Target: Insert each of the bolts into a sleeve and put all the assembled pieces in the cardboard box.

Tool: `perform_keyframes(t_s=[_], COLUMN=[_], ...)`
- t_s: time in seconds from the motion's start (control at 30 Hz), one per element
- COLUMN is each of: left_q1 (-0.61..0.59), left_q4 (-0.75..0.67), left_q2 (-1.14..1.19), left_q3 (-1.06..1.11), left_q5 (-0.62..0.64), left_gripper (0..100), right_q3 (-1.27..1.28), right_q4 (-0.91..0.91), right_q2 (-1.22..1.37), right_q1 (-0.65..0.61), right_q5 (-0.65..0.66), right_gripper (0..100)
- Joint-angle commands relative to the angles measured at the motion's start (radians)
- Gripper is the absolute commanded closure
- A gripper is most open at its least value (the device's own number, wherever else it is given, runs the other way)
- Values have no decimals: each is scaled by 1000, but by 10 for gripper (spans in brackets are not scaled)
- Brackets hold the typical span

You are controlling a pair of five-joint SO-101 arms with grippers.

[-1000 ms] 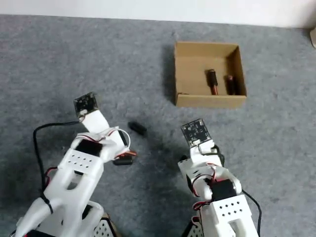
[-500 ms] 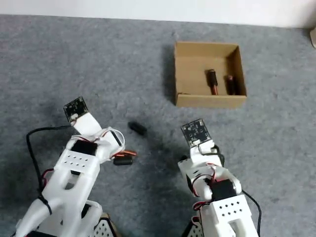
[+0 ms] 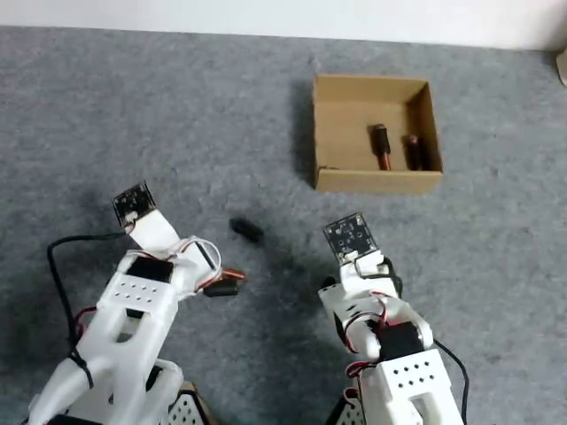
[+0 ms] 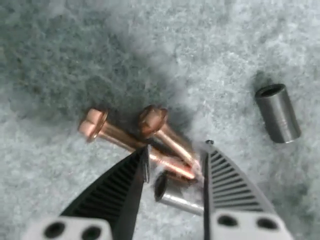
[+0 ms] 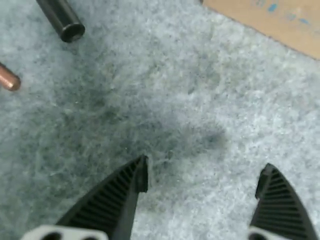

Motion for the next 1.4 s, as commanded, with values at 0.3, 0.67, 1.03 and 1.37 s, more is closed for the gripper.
perform_keyframes(t_s=[0.3,0.67,1.03,1.37], left_q1=[-7,10,15,15], left_q4=[-115,-115,-112,-68], left_q2=[2,4,5,147], left_q3=[42,-5,-97,-81], left_q5=[6,11,12,12], left_gripper=[822,822,822,822], right_q3=[-5,-5,-5,-5], right_q4=[-28,-28,-28,-28], right_q2=[-5,-5,-5,-5], right_q1=[-2,-2,-2,-2], right_q5=[15,15,17,18], right_gripper=[677,677,677,677])
